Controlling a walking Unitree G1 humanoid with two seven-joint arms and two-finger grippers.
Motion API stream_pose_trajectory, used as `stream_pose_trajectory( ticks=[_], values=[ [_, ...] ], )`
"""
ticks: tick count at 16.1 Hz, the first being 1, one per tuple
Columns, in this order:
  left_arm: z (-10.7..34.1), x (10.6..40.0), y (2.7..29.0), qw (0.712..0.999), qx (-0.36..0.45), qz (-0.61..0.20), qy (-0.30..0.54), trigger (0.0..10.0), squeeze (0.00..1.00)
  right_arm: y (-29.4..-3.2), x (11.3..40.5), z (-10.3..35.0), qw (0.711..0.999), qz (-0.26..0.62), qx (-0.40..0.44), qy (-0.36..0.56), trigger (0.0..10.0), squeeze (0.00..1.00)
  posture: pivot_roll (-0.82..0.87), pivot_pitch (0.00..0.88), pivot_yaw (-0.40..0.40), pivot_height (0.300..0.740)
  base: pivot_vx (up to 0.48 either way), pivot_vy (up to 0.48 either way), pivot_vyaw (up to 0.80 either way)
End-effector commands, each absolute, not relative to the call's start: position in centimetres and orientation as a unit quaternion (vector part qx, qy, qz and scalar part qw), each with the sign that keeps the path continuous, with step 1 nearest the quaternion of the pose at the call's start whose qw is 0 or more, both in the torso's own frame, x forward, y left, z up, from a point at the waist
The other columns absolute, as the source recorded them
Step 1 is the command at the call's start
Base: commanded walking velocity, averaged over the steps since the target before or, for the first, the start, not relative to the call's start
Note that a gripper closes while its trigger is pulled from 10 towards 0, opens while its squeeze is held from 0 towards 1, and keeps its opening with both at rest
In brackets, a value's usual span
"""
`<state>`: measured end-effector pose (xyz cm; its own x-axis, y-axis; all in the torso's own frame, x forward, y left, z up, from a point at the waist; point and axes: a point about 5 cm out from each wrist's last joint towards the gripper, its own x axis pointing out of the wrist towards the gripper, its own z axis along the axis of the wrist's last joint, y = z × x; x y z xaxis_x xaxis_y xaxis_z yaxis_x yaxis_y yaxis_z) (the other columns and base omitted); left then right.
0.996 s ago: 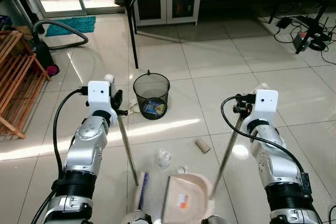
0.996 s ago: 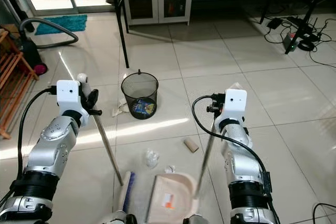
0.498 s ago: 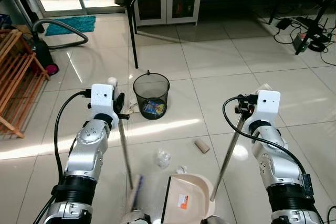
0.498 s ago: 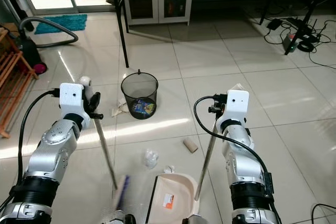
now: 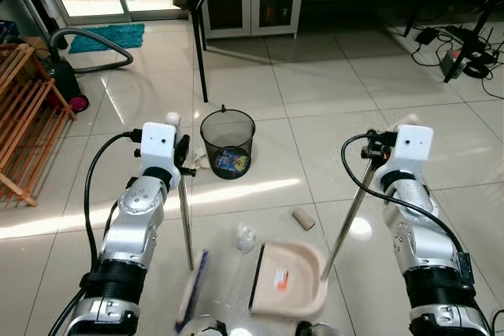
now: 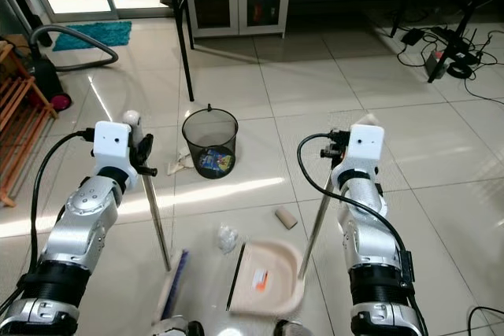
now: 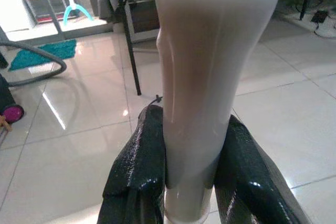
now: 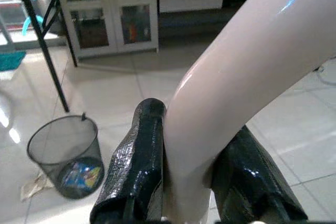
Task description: Sweep floor
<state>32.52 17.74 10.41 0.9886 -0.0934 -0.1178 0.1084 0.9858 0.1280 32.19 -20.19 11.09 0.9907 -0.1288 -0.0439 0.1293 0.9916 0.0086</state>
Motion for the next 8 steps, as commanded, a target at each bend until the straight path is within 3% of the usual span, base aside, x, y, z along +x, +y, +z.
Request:
stream_pose_trajectory(
  ticks=[1, 8],
  values=[
    [11.9, 33.1, 17.4, 0.994, 0.085, -0.06, 0.016, 10.0, 0.0, -20.8, 32.5, 12.4, 0.997, -0.077, -0.007, -0.02, 10.0, 0.0, 0.02, 0.076, 0.038, 0.74, 0.0, 0.0, 0.0],
    [14.4, 35.0, 16.7, 0.989, 0.1, -0.092, -0.061, 10.0, 0.0, -21.7, 33.2, 13.8, 0.993, -0.085, -0.05, -0.06, 10.0, 0.0, 0.0, 0.093, 0.051, 0.74, 0.0, 0.0, 0.0]
  ],
)
